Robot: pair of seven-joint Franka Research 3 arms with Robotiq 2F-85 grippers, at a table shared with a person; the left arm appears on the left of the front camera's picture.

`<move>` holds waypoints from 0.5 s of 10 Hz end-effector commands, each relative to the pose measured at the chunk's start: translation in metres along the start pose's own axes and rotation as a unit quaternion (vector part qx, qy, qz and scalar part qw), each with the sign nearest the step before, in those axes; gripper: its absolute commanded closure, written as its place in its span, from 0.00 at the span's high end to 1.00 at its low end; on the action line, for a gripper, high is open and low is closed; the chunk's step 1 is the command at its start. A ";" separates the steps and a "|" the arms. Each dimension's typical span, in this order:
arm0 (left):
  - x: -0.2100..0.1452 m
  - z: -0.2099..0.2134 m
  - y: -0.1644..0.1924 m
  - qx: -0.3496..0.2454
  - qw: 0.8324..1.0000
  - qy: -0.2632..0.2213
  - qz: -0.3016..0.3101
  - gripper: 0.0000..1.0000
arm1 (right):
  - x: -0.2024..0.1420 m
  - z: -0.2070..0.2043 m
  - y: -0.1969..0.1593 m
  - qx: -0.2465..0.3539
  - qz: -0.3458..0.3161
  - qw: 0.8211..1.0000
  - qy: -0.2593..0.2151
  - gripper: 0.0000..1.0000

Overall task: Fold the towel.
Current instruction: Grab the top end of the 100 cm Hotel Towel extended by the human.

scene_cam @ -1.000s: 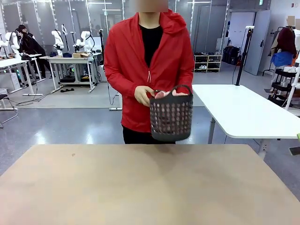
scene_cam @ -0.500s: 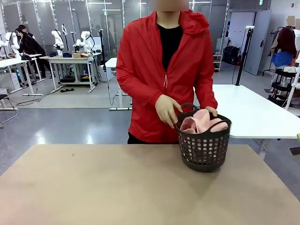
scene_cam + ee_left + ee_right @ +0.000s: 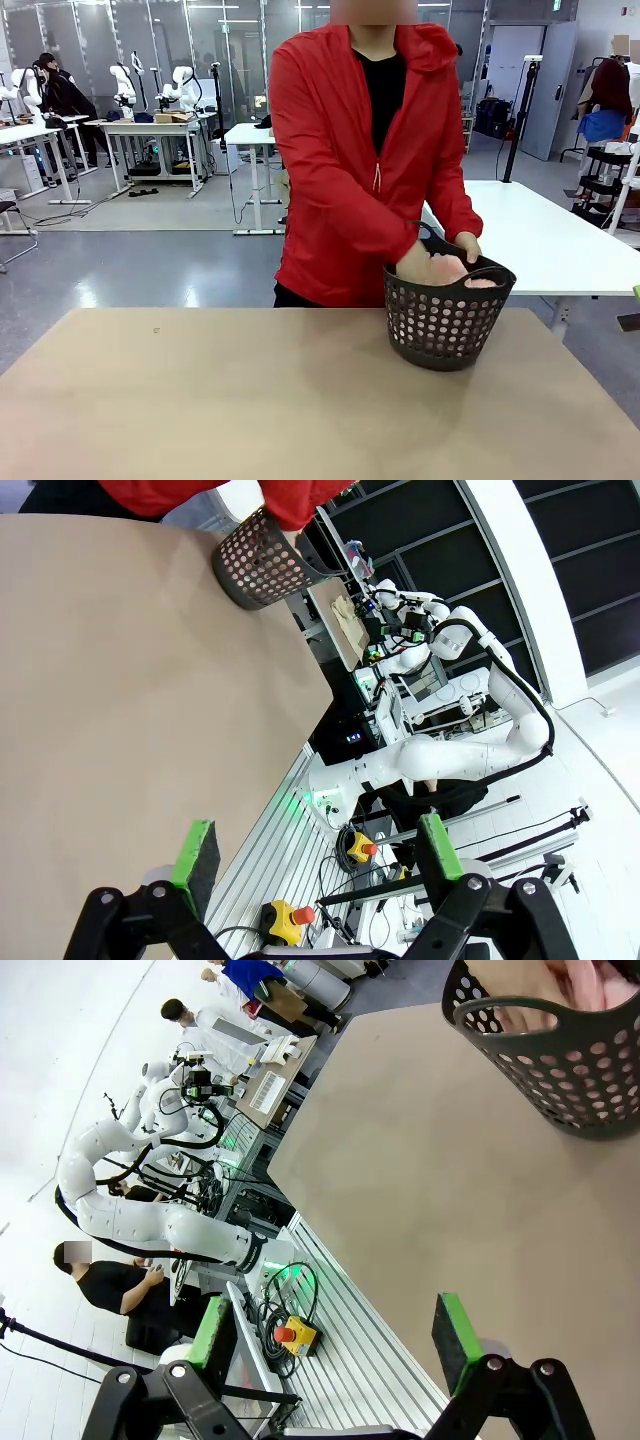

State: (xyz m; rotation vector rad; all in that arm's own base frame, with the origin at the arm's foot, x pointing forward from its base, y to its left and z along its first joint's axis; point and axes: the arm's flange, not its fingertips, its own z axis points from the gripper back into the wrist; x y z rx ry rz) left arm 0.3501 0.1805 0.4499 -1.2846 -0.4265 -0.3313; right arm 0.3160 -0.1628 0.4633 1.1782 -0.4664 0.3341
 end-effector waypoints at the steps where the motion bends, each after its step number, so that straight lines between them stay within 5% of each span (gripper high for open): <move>1: -0.001 0.001 0.000 -0.006 1.000 0.001 -0.008 1.00 | 0.002 0.001 0.000 0.007 0.011 1.000 -0.005 1.00; 5: -0.001 0.001 0.000 -0.006 1.000 0.001 -0.008 1.00 | 0.002 0.001 0.000 0.007 0.011 1.000 -0.005 1.00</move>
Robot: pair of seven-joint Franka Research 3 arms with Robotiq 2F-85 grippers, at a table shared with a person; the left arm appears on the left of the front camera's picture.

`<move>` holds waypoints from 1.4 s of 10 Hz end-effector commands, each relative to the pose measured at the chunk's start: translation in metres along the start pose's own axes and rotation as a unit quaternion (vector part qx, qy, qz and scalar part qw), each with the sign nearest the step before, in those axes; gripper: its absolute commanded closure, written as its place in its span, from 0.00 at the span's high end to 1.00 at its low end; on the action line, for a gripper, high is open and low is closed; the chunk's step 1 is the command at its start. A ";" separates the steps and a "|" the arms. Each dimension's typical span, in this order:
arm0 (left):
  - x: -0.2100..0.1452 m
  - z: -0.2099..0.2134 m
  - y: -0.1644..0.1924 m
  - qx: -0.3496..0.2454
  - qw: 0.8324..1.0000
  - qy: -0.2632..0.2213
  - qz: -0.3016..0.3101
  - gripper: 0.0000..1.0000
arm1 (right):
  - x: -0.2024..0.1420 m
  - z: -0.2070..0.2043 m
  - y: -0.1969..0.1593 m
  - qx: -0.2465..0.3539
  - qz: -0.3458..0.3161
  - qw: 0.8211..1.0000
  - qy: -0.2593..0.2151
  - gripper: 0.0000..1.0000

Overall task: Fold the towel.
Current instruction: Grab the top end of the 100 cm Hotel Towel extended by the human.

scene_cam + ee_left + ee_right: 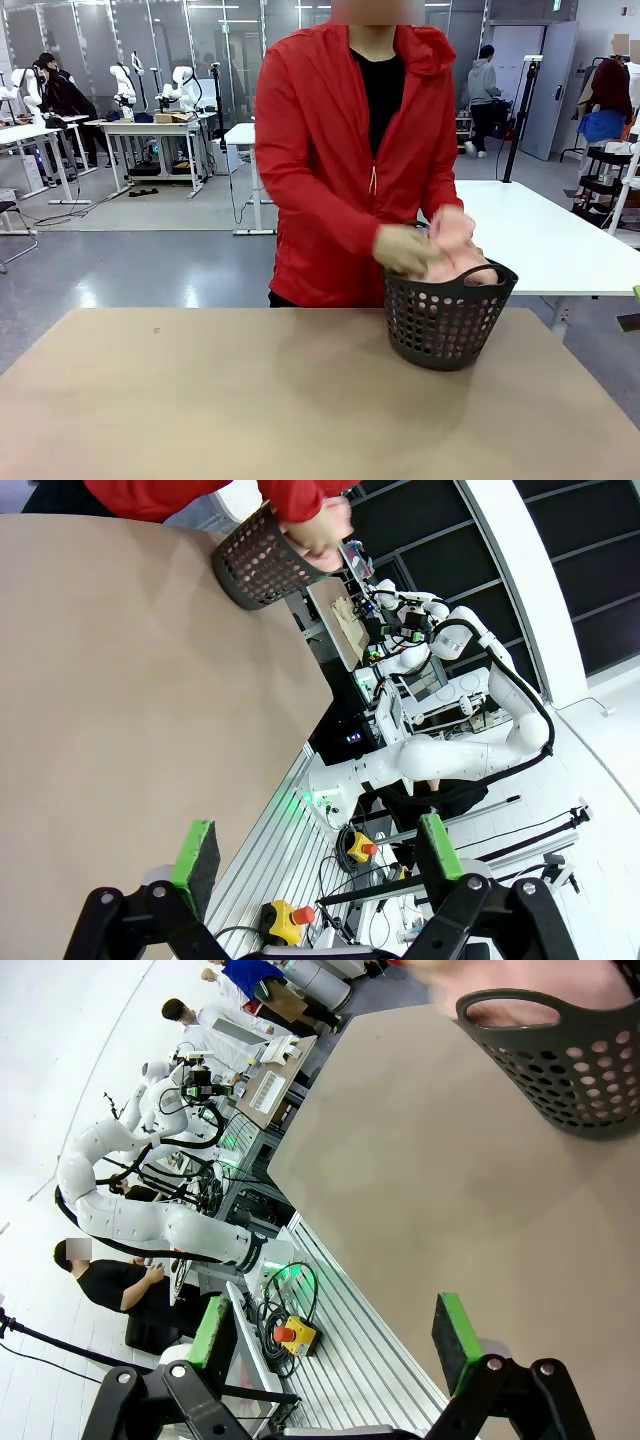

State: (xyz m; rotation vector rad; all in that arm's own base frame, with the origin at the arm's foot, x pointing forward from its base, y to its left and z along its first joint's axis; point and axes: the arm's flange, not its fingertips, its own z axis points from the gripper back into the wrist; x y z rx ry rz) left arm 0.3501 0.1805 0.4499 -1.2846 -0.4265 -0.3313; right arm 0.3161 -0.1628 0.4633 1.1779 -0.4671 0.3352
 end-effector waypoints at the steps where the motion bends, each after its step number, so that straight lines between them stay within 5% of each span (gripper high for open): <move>1: -0.001 0.001 0.000 -0.006 1.000 0.002 -0.008 1.00 | 0.002 0.001 0.000 0.007 0.010 1.000 -0.005 1.00; 14: -0.001 0.001 0.000 -0.006 1.000 0.002 -0.008 1.00 | 0.002 0.001 0.000 0.007 0.010 1.000 -0.005 1.00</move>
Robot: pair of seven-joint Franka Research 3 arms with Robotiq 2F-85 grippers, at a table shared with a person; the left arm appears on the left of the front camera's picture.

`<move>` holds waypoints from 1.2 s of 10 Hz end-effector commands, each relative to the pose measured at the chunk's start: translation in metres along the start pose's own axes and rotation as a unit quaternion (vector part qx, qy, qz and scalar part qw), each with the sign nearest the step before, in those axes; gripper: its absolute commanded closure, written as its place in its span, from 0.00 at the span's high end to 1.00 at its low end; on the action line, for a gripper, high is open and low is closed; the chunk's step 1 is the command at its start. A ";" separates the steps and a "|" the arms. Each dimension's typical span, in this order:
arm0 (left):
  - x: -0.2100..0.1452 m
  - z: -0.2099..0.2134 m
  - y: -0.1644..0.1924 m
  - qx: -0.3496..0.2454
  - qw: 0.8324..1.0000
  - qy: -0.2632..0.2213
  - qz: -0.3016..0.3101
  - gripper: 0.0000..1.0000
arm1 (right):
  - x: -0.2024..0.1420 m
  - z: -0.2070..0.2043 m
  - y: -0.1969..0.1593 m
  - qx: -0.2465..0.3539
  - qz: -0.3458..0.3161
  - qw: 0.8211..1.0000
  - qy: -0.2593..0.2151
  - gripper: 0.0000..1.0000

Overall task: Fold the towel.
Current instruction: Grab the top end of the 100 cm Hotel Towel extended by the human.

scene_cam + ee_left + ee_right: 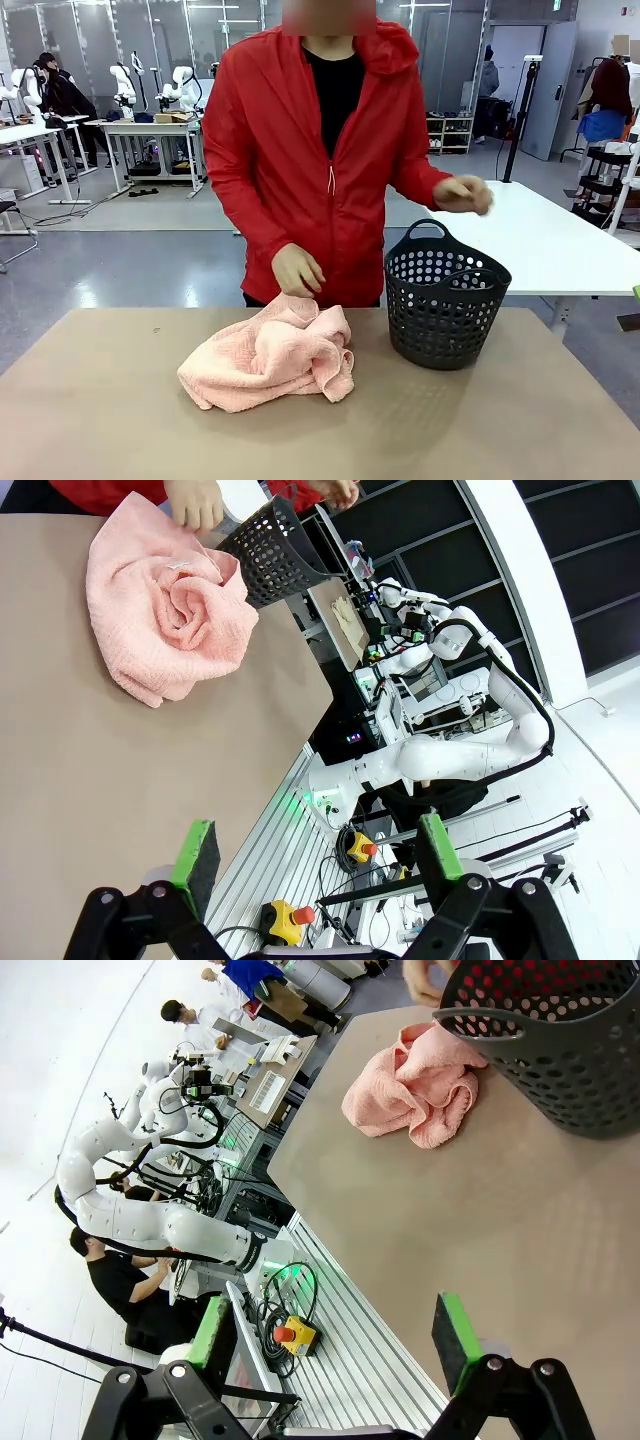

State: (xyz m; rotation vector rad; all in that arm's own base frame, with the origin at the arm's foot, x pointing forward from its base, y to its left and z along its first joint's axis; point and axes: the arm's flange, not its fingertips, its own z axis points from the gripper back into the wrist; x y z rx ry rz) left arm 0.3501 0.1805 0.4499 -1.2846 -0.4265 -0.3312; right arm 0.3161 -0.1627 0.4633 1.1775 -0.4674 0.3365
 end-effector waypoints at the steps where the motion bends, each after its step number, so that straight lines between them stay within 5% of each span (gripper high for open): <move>1: -0.001 0.001 0.000 -0.006 1.000 0.002 -0.008 1.00 | 0.002 0.001 0.000 0.007 0.009 1.000 -0.006 1.00; 12: -0.001 0.001 0.000 -0.006 1.000 0.002 -0.008 1.00 | 0.002 0.001 0.000 0.007 0.009 1.000 -0.006 1.00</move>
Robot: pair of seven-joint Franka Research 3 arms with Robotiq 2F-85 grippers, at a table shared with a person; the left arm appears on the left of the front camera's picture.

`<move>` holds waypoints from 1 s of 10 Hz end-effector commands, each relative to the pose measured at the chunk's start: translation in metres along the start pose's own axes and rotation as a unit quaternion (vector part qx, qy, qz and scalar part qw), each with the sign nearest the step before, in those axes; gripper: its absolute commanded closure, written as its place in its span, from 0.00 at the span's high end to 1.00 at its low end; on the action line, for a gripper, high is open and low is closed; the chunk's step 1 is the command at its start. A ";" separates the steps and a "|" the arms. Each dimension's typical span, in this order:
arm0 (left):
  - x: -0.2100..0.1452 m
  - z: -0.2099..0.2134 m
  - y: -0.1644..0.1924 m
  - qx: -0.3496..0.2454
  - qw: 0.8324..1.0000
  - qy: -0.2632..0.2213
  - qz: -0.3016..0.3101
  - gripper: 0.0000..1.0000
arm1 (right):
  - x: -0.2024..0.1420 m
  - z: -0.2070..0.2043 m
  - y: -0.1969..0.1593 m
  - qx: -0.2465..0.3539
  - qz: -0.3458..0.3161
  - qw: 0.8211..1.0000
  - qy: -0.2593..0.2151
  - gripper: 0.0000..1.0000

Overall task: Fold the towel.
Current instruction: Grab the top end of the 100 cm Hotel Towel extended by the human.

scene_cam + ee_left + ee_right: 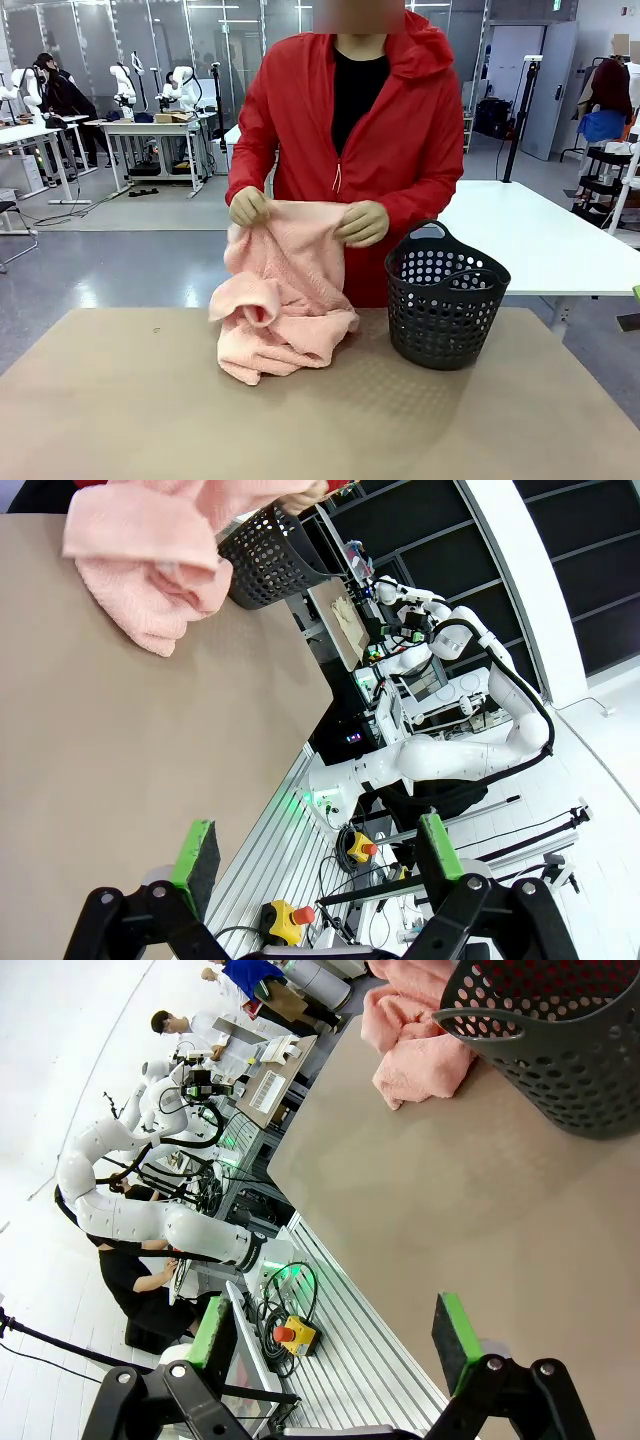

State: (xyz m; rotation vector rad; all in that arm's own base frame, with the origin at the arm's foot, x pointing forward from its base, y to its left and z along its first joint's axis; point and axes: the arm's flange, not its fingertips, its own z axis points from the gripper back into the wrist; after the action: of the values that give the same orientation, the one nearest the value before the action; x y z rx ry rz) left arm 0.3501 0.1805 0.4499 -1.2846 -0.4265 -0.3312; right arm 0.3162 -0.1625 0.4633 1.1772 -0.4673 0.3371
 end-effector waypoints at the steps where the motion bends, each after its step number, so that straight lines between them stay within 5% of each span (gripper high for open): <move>1: -0.001 0.001 0.000 -0.006 1.000 0.002 -0.008 1.00 | 0.002 0.001 0.000 0.007 0.009 1.000 -0.006 1.00; 10: -0.001 0.001 0.000 -0.006 1.000 0.002 -0.008 1.00 | 0.002 0.001 0.000 0.007 0.009 1.000 -0.006 1.00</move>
State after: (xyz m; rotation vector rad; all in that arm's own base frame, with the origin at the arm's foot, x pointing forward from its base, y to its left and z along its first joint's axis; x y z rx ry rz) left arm 0.3501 0.1805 0.4499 -1.2846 -0.4265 -0.3313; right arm 0.3161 -0.1627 0.4633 1.1766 -0.4676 0.3367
